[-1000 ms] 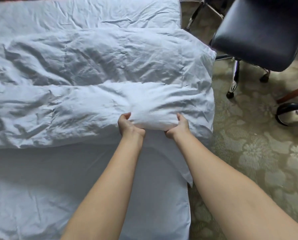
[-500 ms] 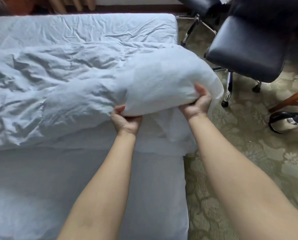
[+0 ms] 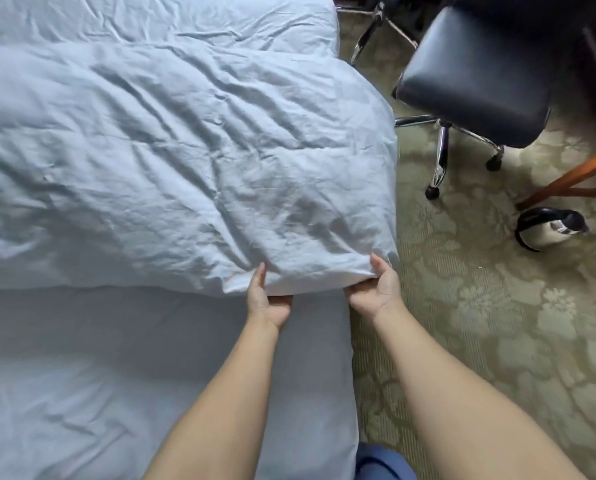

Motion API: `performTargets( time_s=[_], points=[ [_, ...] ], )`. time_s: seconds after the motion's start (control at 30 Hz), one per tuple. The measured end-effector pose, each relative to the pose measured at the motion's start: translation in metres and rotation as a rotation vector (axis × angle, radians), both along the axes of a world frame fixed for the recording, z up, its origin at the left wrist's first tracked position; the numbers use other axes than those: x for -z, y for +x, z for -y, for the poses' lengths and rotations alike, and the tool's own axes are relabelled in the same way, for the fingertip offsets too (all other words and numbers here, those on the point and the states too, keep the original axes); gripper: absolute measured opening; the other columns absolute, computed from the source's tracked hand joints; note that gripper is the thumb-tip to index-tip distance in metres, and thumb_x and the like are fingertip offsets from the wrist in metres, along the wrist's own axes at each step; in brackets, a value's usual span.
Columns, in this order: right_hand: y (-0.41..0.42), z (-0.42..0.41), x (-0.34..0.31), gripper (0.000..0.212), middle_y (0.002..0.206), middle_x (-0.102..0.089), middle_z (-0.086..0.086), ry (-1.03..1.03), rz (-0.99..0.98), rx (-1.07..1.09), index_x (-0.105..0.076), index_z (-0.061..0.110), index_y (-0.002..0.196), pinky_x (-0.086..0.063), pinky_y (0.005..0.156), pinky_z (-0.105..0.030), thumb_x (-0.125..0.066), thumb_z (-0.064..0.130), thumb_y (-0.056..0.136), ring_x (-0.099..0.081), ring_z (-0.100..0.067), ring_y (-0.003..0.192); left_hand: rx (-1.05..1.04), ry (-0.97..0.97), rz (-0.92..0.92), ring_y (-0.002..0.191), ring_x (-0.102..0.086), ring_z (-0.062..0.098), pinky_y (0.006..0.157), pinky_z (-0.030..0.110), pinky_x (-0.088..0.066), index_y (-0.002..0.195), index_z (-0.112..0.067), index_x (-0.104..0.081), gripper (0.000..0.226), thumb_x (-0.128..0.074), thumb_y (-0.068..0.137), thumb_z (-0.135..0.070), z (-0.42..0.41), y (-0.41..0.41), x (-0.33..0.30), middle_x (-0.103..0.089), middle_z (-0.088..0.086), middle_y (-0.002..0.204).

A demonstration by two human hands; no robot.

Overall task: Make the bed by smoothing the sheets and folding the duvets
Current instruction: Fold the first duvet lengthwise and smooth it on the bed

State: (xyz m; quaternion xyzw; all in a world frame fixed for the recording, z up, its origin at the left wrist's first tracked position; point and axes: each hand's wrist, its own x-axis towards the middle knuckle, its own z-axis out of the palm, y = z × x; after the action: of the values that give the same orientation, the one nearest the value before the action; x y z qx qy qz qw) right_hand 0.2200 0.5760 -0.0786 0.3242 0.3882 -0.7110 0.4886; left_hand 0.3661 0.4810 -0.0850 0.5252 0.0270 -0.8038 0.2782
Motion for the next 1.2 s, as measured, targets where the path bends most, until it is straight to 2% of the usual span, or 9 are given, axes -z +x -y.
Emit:
performTargets(
  time_s=[0.1, 0.2, 0.3, 0.47, 0.57, 0.67, 0.77, 0.93, 1.2],
  points=[
    [-0.008, 0.003, -0.019, 0.073, 0.127, -0.061, -0.017, -0.194, 0.024, -0.088, -0.061, 0.01, 0.125, -0.037, 0.107, -0.048, -0.082, 0.028, 0.058, -0.053, -0.033, 0.123, 0.058, -0.049, -0.081, 0.073, -0.072, 0.021, 0.071, 0.032, -0.058, 0.097, -0.012, -0.068, 0.021, -0.06, 0.09, -0.03, -0.017, -0.019, -0.017, -0.074, 0.009, 0.086],
    [-0.021, 0.013, -0.033, 0.045, 0.12, -0.063, -0.016, -0.21, 0.044, -0.203, -0.063, 0.007, 0.119, -0.037, 0.108, -0.045, -0.059, 0.038, 0.086, -0.056, -0.031, 0.115, 0.078, -0.14, -0.053, 0.079, -0.07, 0.019, 0.082, 0.032, -0.054, 0.096, -0.015, -0.068, 0.017, -0.059, 0.091, -0.028, -0.027, -0.034, -0.03, -0.074, 0.007, 0.088],
    [-0.033, 0.013, -0.032, 0.038, 0.112, -0.067, -0.011, -0.076, -0.04, -0.349, -0.063, 0.013, 0.116, -0.047, 0.098, -0.039, -0.052, 0.042, 0.094, -0.062, -0.025, 0.101, 0.025, -0.182, 0.042, 0.087, -0.066, 0.021, 0.09, 0.035, -0.049, 0.101, -0.016, -0.067, 0.017, -0.062, 0.089, -0.027, -0.032, -0.042, -0.033, -0.072, 0.007, 0.091],
    [-0.051, -0.025, -0.028, 0.039, 0.118, -0.063, -0.001, 0.156, -0.48, -1.175, -0.053, 0.026, 0.116, -0.043, 0.091, -0.03, -0.059, 0.052, 0.087, -0.06, -0.012, 0.093, -0.132, -0.157, 0.186, 0.079, -0.061, 0.022, 0.075, 0.033, -0.05, 0.089, -0.015, -0.064, 0.019, -0.052, 0.089, -0.03, -0.056, -0.057, -0.024, -0.066, 0.007, 0.082],
    [-0.068, -0.035, -0.022, 0.043, 0.112, -0.061, 0.003, 0.095, -0.686, -1.422, -0.048, 0.024, 0.124, -0.05, 0.077, -0.022, -0.068, 0.019, 0.087, -0.058, -0.01, 0.093, -0.11, -0.139, 0.293, 0.067, -0.052, 0.021, 0.063, 0.032, -0.044, 0.072, -0.012, -0.053, 0.02, -0.037, 0.083, -0.006, -0.075, -0.068, -0.019, -0.055, 0.005, 0.07],
    [-0.075, -0.037, -0.01, 0.061, 0.12, -0.059, -0.011, 0.221, -1.082, -1.765, -0.036, 0.014, 0.142, -0.053, 0.087, -0.042, -0.059, 0.011, 0.086, -0.058, -0.029, 0.107, 0.316, -0.29, 0.649, 0.088, -0.057, 0.019, 0.073, 0.037, -0.05, 0.113, -0.009, -0.055, 0.046, -0.031, 0.082, 0.014, -0.092, -0.072, -0.016, -0.059, 0.001, 0.097],
    [-0.078, -0.036, -0.006, 0.047, 0.121, -0.059, -0.012, 0.397, -1.532, -2.04, -0.037, 0.016, 0.14, -0.05, 0.074, -0.036, -0.047, 0.02, 0.094, -0.059, -0.033, 0.104, 0.574, -0.403, 0.84, 0.122, -0.048, 0.026, 0.1, 0.044, -0.044, 0.142, -0.013, -0.037, 0.058, -0.036, 0.088, 0.01, -0.094, -0.065, -0.01, -0.049, 0.007, 0.132],
    [-0.087, -0.033, -0.012, 0.039, 0.126, -0.054, -0.014, 0.524, -2.126, -1.834, -0.052, 0.01, 0.13, -0.045, 0.067, -0.036, -0.051, 0.015, 0.091, -0.054, -0.037, 0.103, 0.635, -0.592, 0.962, 0.119, -0.048, 0.02, 0.095, 0.027, -0.042, 0.133, -0.008, -0.043, 0.044, -0.048, 0.091, 0.0, -0.093, -0.06, -0.007, -0.049, 0.009, 0.129],
    [-0.096, 0.005, -0.024, 0.024, 0.094, -0.068, -0.012, 0.252, -2.316, -1.838, -0.067, 0.007, 0.1, -0.032, 0.06, -0.027, -0.049, 0.02, 0.091, -0.061, -0.031, 0.086, 0.945, -0.603, 1.024, 0.14, -0.029, 0.025, 0.114, 0.037, -0.029, 0.152, -0.017, -0.016, 0.072, -0.055, 0.093, -0.032, -0.06, -0.085, 0.027, -0.024, 0.007, 0.154]
  ],
)
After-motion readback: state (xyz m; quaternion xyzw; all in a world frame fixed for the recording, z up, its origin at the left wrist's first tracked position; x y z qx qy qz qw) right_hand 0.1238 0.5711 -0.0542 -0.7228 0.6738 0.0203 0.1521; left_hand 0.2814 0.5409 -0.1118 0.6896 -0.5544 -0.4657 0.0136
